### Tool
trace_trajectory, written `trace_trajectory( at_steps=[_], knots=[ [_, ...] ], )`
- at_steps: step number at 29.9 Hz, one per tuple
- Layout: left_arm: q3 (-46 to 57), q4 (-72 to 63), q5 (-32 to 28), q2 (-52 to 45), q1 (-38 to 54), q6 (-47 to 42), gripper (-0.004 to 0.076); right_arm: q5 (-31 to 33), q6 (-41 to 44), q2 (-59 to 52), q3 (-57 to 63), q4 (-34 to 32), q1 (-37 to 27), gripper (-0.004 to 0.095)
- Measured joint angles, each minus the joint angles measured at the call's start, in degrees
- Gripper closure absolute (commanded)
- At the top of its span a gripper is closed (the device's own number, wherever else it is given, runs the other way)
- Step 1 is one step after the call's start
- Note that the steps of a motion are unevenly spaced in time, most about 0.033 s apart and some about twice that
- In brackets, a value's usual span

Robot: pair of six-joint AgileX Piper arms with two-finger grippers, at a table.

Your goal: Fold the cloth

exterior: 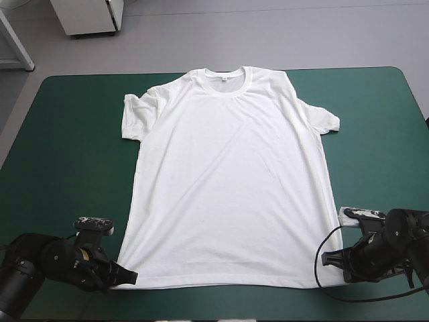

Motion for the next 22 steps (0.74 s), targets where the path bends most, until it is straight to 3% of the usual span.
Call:
trace_trajectory(
  at_steps=[2, 6, 9, 11, 17, 22],
  knots=[
    [0.0, 0.0, -0.29, 0.0, 0.0, 0.06, 0.0641, 0.0, 0.0, 0.0, 0.06, 0.12, 0.0, 0.0778],
    [0.0, -0.15, 0.05, -0.04, 0.0, 0.5, 0.0441, 0.0, 0.19, 0.0, 0.0, 0.42, 0.0, 0.0449],
    [-0.16, -1.39, 1.76, -0.04, 0.0, 1.43, 0.0304, 0.28, 1.04, 0.0, -1.49, 1.0, 0.0, 0.0324],
    [-1.35, -1.9, 2.36, -0.04, 0.0, 1.51, 0.0272, 0.35, 1.61, 0.0, -3.54, 1.18, 0.0, 0.0332],
    [-13.58, 2.36, 2.56, 0.1, 0.0, 1.06, 0.0283, 0.65, 2.38, 0.0, -15.9, 0.39, 0.0, 0.0454],
    [-25.82, 10.8, 1.28, 4.73, 0.0, 0.0, 0.0283, 1.37, 2.33, 1.02, -28.28, -3.24, 0.0, 0.0461]
  ],
)
